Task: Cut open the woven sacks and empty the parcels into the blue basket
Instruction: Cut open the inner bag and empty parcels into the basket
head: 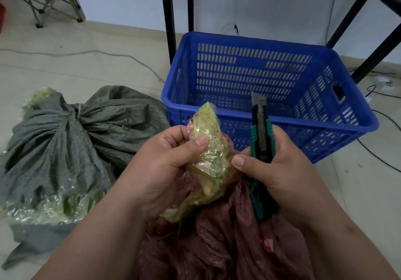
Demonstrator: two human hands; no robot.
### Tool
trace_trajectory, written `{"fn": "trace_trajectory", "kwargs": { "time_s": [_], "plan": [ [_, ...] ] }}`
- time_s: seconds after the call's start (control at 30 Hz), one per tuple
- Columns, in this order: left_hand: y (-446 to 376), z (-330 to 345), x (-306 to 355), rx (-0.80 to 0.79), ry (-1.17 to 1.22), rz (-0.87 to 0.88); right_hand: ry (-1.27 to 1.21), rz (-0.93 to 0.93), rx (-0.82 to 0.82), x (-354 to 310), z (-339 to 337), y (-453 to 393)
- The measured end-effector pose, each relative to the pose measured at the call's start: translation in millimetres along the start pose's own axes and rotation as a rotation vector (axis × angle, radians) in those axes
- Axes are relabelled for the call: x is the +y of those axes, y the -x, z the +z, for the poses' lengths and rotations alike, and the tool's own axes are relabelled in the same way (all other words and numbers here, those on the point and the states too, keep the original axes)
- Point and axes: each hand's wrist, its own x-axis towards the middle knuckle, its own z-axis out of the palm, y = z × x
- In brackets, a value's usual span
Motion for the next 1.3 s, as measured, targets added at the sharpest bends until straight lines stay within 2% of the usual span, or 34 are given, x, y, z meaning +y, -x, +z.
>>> {"fn": "trace_trajectory", "kwargs": {
  "time_s": [0.13,0.23,0.37,0.43,0.6,0.77,0.93,1.07,1.2,1.3],
  "plan": [
    [-2,-1,-4,-0.014,0.042,-0.009,0.182,-0.097,0.093,-2,4,1],
    [-1,-2,-4,-0.057,0.075,-0.038,0.324,-0.142,0.099,1,13,3],
    [-3,-3,-5,0.002,0.127,-0.037,0.395,-0.142,0.105,3,17,4],
    [-4,-5,-7,0.029,0.187,-0.047,0.411,-0.147,0.142,1,16,3],
    [-5,-13,-13,-0.034,0.344,-0.109,0.442,-0.147,0.196,-6,15,4],
    [-1,-15,-7,-0.075,0.282,-0.115,0.477,-0.136,0.162,-11,19,11],
    [1,-12,-5,0.015,0.221,-0.064,0.509,-0.13,0.187,-13,19,11],
    [2,-9,-4,0.047,0.229,-0.091,0.546,-0.104,0.19,-16,20,14],
    [0,-15,2,0.072,0.259,-0.078,0.596,-0.151,0.24,-30,15,25],
    [-3,-20,4,0.078,0.263,-0.073,0.492,-0.098,0.097,-49,19,37]
  ]
}}
